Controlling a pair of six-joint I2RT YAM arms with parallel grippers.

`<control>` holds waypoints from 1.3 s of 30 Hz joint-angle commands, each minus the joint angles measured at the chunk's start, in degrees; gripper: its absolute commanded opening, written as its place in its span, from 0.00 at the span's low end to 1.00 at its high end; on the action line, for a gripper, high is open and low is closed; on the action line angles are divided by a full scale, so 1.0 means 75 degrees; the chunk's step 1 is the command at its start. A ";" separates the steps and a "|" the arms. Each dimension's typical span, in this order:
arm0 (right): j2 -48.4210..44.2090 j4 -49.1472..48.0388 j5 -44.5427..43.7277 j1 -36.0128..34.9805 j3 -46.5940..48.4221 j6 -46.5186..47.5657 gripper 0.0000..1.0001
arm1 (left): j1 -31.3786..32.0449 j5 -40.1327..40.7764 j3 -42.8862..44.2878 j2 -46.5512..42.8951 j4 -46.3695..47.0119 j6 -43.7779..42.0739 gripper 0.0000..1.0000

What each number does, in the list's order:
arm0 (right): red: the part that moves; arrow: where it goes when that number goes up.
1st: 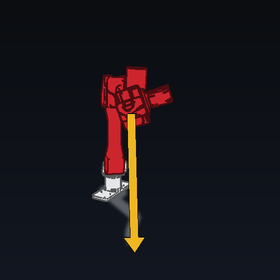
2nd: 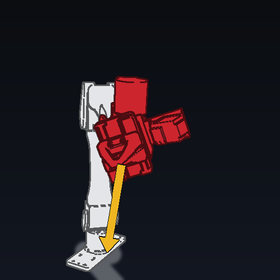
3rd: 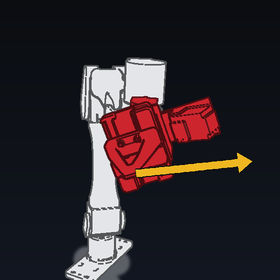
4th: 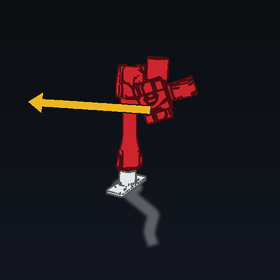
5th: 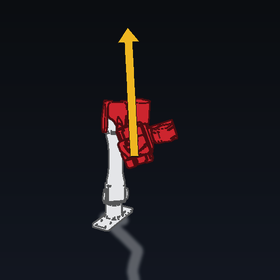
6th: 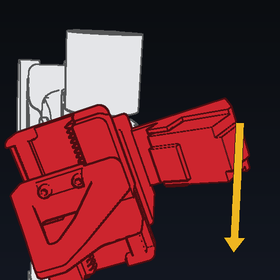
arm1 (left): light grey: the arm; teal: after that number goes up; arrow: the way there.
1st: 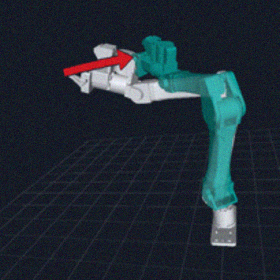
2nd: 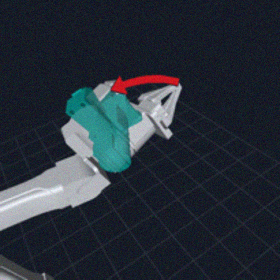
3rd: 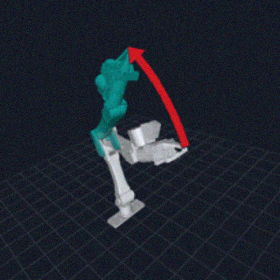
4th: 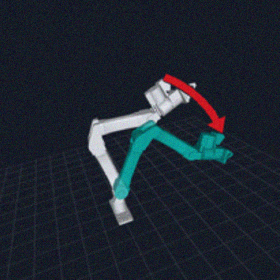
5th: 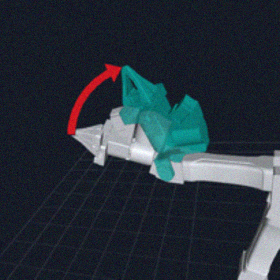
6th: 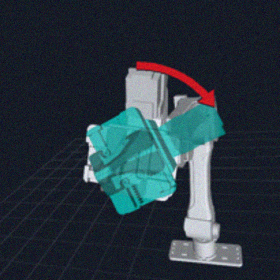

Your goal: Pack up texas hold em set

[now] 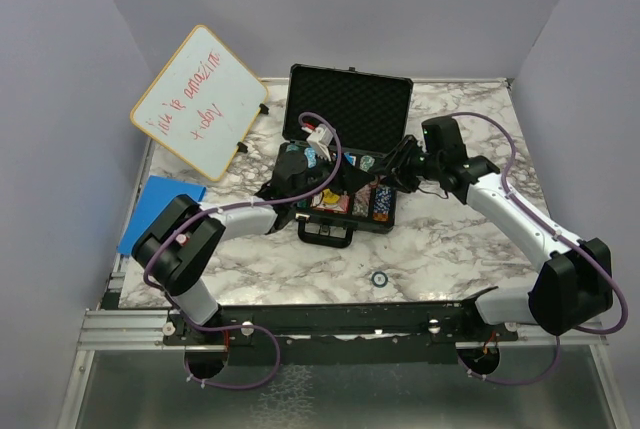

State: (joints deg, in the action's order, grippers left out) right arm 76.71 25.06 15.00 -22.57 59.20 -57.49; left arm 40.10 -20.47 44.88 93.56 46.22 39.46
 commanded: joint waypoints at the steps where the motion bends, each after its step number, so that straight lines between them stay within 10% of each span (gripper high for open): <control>1: 0.0058 -0.0200 0.0396 0.0087 0.0117 -0.0002 0.44 | 0.0003 0.0235 0.0276 0.0203 0.0236 0.0315 0.41; 9: 0.0122 0.0221 0.0085 0.0264 0.0350 0.0198 0.54 | 0.0032 -0.0176 0.0286 0.0309 0.0225 -0.0167 0.00; 14: 0.0003 0.1380 -0.1321 0.0519 0.0728 0.0364 0.71 | 0.0041 -0.1168 0.0031 0.0225 0.0191 -0.1515 0.00; 26: -0.0365 0.1483 -0.1274 0.1490 -0.0618 0.0286 0.72 | 0.0365 -0.3482 0.0379 0.0472 -0.1294 -0.4596 0.00; 39: -0.0018 0.1296 -0.0860 0.1902 -0.0797 0.0729 0.71 | 0.0830 -0.2418 0.1624 0.1216 -0.3689 -0.6436 0.00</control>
State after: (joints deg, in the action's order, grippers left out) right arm 75.77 34.72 6.87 -9.23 54.02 -53.69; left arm 45.71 -42.33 53.08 101.56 25.41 -2.11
